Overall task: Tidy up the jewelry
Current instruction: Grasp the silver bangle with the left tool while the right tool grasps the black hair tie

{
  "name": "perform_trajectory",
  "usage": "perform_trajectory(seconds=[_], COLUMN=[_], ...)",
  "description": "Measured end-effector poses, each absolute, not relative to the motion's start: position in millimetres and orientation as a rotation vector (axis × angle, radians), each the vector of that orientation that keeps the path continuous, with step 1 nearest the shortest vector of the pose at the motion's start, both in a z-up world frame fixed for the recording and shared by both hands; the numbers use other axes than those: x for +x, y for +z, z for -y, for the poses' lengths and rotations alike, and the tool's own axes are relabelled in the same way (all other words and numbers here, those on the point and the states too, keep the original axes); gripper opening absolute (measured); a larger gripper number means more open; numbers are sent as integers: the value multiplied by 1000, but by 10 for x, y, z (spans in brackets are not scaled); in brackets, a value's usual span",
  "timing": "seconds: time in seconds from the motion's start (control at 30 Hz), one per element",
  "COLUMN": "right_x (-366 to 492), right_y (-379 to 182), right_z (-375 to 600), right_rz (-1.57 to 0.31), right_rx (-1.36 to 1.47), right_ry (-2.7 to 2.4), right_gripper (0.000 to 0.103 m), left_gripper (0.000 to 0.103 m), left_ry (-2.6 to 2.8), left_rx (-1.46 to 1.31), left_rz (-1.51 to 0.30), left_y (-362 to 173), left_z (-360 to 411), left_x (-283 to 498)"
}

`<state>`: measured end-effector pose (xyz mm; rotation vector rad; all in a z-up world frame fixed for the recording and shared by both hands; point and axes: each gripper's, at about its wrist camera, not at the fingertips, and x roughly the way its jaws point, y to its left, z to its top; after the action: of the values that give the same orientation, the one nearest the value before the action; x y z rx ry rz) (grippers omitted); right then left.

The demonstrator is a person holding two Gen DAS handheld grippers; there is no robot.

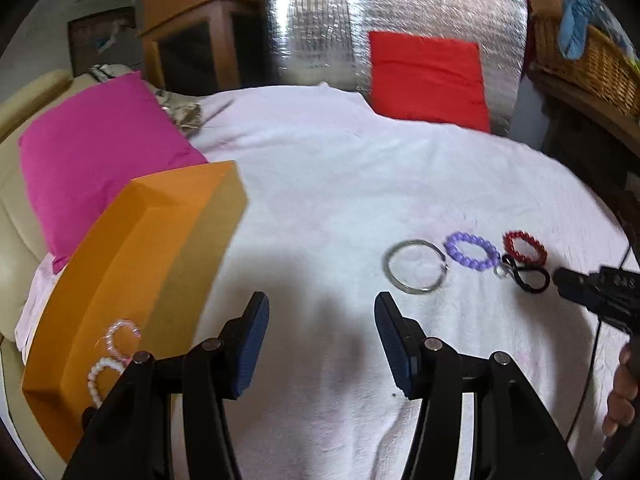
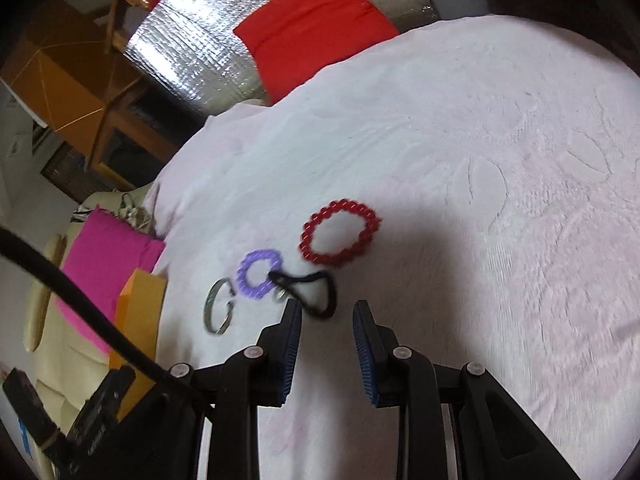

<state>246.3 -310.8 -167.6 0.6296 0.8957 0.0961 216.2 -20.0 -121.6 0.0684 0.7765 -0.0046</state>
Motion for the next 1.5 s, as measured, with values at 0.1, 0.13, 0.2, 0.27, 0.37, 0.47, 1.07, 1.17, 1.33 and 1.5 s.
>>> perform_trajectory(seconds=[0.1,0.13,0.2,0.27,0.37,0.47,1.07,1.17,1.33,1.5], right_x=[2540,2557,2590,2634,2688,2674,2211,2194,2188,2162], right_y=[-1782,-1802,-1800,-1800,-1807,-1749,-1539,-1554,-1559,-1502], right_z=[3126,3125,3125,3090,2978,2908,3338,3339,3318,3258], right_rz=[-914,-913,-903,-890,-891,-891,-868,-875,-879,-855], right_rx=[628,627,628,634,574,512,615,608,596,584], right_ry=[107,107,111,134,132,111,151,159,166,182], right_gripper=[29,29,29,29,21,6,6,6,6,6], left_gripper=[56,56,56,56,56,56,78,78,61,61], left_ry=[-13,-22,-42,-64,-86,-118,-139,-145,-166,-166], left_rx=[94,93,86,83,75,54,-6,-73,-79,-60], left_rz=[-790,-795,-802,-805,-816,-832,-935,-932,-918,-901], left_y=[-1280,-1299,-1327,-1354,-1393,-1441,-1836,-1878,-1858,-1793], left_z=[290,310,340,360,362,385,830,770,812,829], left_x=[2206,2223,2240,2256,2304,2372,2990,3068,3077,3020])
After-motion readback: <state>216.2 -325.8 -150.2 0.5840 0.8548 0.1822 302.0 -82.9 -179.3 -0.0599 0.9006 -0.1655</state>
